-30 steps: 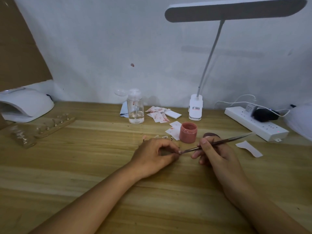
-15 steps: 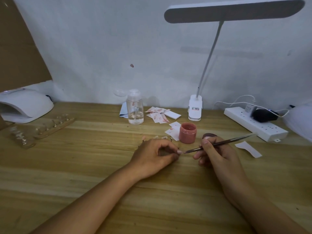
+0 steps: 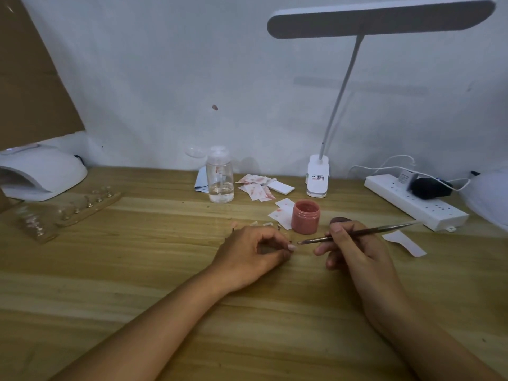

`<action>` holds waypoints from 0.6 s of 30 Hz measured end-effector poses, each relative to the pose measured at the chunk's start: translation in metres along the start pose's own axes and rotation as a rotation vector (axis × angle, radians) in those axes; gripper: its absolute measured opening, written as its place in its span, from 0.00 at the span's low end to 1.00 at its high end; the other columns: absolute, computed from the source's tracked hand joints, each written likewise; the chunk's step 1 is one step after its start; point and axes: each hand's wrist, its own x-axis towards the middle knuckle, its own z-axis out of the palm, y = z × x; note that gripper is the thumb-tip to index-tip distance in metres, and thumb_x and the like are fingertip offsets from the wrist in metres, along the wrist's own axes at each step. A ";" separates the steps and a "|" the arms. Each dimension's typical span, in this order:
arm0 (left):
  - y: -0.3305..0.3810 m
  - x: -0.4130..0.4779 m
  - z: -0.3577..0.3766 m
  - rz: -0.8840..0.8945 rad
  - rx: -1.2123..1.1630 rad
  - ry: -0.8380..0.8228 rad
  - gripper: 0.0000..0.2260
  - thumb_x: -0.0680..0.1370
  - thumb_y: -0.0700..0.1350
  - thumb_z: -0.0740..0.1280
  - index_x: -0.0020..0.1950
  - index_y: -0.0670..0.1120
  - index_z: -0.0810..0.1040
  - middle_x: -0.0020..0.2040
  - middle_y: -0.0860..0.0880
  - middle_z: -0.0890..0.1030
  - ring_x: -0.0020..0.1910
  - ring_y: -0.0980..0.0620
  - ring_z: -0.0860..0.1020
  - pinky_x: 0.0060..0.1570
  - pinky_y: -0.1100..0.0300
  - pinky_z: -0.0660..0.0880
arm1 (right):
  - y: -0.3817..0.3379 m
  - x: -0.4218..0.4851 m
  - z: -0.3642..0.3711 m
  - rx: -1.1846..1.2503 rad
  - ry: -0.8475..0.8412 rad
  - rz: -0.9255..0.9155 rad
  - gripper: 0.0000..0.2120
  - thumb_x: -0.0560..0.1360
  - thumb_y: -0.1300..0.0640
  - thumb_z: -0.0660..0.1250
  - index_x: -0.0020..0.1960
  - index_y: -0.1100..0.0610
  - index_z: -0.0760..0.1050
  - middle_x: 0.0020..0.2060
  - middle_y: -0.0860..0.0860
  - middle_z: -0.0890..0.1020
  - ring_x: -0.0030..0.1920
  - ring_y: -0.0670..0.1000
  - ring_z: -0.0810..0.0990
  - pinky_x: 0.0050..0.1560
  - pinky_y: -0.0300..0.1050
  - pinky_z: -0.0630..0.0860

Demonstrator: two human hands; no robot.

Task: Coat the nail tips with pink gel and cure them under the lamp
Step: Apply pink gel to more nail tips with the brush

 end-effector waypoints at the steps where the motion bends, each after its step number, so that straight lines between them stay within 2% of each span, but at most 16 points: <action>1: 0.000 0.000 0.000 0.002 0.004 -0.002 0.08 0.74 0.44 0.75 0.41 0.59 0.82 0.41 0.60 0.83 0.29 0.72 0.71 0.31 0.75 0.61 | -0.001 -0.001 0.001 0.002 -0.027 -0.010 0.10 0.80 0.58 0.61 0.48 0.64 0.74 0.34 0.56 0.84 0.28 0.46 0.76 0.30 0.35 0.75; 4: 0.001 0.000 0.000 0.003 0.031 -0.001 0.10 0.74 0.45 0.75 0.40 0.61 0.81 0.40 0.62 0.83 0.30 0.72 0.72 0.36 0.77 0.63 | -0.002 -0.003 0.004 -0.025 -0.080 -0.013 0.09 0.79 0.58 0.62 0.48 0.63 0.75 0.34 0.56 0.85 0.28 0.46 0.76 0.30 0.33 0.74; 7: 0.002 -0.001 0.000 -0.006 0.050 0.002 0.10 0.73 0.45 0.75 0.40 0.61 0.81 0.41 0.62 0.83 0.32 0.73 0.73 0.45 0.80 0.62 | 0.001 -0.001 0.002 -0.017 -0.014 0.009 0.08 0.80 0.59 0.62 0.50 0.65 0.74 0.31 0.56 0.84 0.26 0.45 0.75 0.28 0.32 0.72; 9: 0.002 -0.001 0.000 -0.011 0.044 0.000 0.10 0.73 0.45 0.75 0.39 0.61 0.80 0.41 0.63 0.83 0.31 0.73 0.73 0.46 0.78 0.63 | 0.001 0.000 0.000 0.005 0.020 0.022 0.09 0.80 0.59 0.61 0.50 0.66 0.74 0.30 0.55 0.83 0.27 0.46 0.75 0.28 0.34 0.73; 11: 0.002 -0.001 0.000 -0.008 0.064 0.009 0.11 0.73 0.45 0.75 0.38 0.62 0.80 0.38 0.65 0.82 0.31 0.74 0.72 0.45 0.84 0.59 | -0.001 -0.001 0.000 0.015 -0.003 0.002 0.10 0.80 0.59 0.61 0.50 0.66 0.74 0.32 0.56 0.84 0.27 0.46 0.74 0.29 0.34 0.74; 15: 0.003 -0.001 0.001 -0.003 0.085 0.015 0.10 0.73 0.45 0.75 0.39 0.61 0.80 0.39 0.64 0.82 0.33 0.74 0.74 0.44 0.86 0.55 | -0.002 -0.004 0.004 -0.040 -0.071 -0.022 0.09 0.80 0.59 0.62 0.48 0.64 0.75 0.33 0.56 0.85 0.27 0.44 0.75 0.29 0.31 0.72; 18: 0.002 -0.001 0.001 -0.008 0.045 0.019 0.10 0.73 0.45 0.75 0.39 0.61 0.81 0.41 0.62 0.83 0.33 0.73 0.74 0.46 0.84 0.59 | 0.002 -0.001 0.001 -0.039 -0.008 -0.004 0.09 0.80 0.59 0.61 0.49 0.66 0.74 0.30 0.55 0.83 0.26 0.45 0.74 0.28 0.32 0.72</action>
